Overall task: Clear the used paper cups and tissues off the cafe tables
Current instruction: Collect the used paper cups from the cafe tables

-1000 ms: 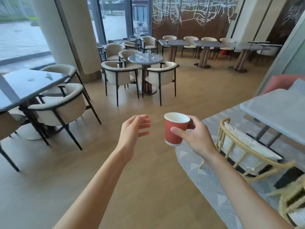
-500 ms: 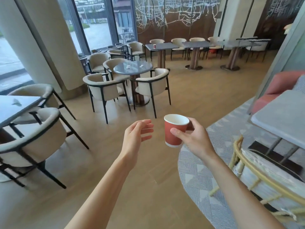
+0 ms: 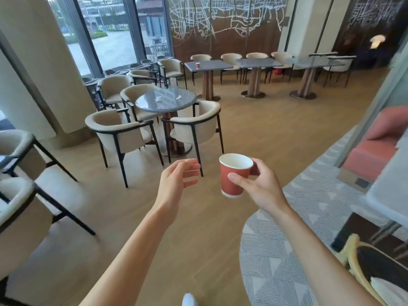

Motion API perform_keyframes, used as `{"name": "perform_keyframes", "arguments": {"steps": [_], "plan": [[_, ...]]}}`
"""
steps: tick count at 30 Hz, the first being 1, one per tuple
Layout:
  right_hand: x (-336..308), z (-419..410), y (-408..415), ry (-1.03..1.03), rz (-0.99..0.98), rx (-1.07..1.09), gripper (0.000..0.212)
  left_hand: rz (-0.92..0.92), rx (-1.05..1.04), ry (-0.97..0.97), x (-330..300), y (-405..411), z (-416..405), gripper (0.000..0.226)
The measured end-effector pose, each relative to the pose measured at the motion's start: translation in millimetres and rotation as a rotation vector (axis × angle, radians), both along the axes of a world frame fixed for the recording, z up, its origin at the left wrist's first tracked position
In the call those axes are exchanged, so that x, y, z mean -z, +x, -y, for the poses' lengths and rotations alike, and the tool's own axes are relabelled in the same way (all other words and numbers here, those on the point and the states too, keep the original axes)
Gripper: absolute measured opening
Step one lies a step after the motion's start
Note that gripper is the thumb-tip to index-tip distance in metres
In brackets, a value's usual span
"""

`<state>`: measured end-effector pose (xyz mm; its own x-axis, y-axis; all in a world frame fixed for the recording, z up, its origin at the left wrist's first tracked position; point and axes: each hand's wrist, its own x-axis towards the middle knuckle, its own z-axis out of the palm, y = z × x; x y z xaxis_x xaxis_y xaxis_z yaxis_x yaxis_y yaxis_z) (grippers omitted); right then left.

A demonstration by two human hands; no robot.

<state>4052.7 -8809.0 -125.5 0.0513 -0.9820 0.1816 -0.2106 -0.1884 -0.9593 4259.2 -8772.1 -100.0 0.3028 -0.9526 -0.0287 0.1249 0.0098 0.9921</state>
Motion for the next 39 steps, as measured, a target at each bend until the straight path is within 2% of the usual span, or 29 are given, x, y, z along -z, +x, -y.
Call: {"name": "perform_keyframes", "arguments": {"steps": [9, 17, 28, 39], "plan": [[8.2, 210.4, 38.4, -0.007, 0.013, 0.176, 0.056, -0.052, 0.142, 0.03, 6.6, 38.7, 243.6, 0.026], [0.2, 359.3, 43.6, 0.007, 0.028, 0.241, 0.051, -0.004, 0.234, 0.03, -6.1, 41.3, 411.4, 0.024], [18.1, 598.4, -4.4, 0.028, 0.044, 0.235, 0.054, 0.007, 0.28, 0.056, 16.9, -10.9, 649.6, 0.024], [-3.4, 849.7, -53.9, 0.06, 0.016, 0.14, 0.056, -0.005, 0.203, 0.036, -4.0, -51.7, 898.7, 0.025]]}}
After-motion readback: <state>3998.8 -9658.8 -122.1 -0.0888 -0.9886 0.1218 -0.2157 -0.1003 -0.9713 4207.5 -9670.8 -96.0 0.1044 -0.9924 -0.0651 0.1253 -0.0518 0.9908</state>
